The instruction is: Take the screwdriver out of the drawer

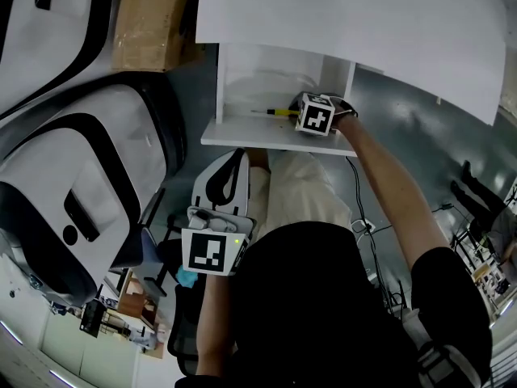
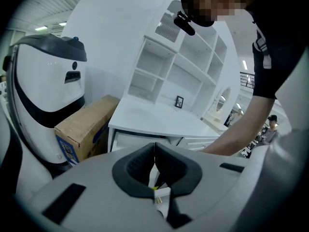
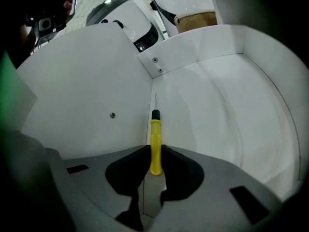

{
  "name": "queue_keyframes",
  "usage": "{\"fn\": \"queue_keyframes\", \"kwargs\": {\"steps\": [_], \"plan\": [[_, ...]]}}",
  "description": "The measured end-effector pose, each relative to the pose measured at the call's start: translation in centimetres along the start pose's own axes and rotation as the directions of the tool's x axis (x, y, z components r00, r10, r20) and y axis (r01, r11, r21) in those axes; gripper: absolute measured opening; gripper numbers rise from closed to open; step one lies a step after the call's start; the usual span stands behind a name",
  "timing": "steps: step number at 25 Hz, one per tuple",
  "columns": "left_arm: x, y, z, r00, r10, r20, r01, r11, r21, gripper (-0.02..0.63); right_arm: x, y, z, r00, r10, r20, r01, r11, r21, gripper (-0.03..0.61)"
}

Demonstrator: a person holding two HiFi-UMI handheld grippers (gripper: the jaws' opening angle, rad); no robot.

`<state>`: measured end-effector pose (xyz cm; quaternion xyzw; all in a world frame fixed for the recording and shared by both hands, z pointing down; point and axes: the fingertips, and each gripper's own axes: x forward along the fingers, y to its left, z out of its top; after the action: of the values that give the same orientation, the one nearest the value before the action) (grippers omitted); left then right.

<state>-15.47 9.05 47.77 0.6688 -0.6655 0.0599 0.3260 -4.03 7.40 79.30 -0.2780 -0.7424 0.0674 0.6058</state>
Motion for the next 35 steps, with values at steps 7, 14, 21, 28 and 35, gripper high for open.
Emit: {"fn": "queue_keyframes", "kwargs": {"steps": [7,14,21,28,35], "plan": [[-0.4,-0.8,0.3,1.0,-0.005,0.007,0.005,1.0,0.008,0.023,-1.7,-0.6,0.8,0.998,-0.005,0.063,0.002,0.998,0.058,0.084],[-0.5,-2.6,1.4,0.999,-0.02,0.032,0.019,0.999,0.03,0.023,-5.0,-0.8,1.4,0.99,-0.044,0.132,0.033,0.996,0.081,0.084],[-1.0,-4.7,1.9,0.999,-0.031,0.027,0.029,0.997,0.075,0.023,-9.4,-0.2,2.1,0.975,-0.094,0.203,0.079,0.994,0.082,0.084],[-1.6,-6.6,3.2,0.998,-0.042,0.051,0.037,0.994,0.103,0.023,-13.4,0.6,1.9,0.949,-0.154,0.276,0.128,0.985,0.112,0.084],[-2.4,-8.1,4.2,0.996,-0.044,0.079,0.035,0.993,0.116,0.023,-17.6,2.5,2.3,0.906,-0.219,0.362,0.175,0.973,0.152,0.084]]}}
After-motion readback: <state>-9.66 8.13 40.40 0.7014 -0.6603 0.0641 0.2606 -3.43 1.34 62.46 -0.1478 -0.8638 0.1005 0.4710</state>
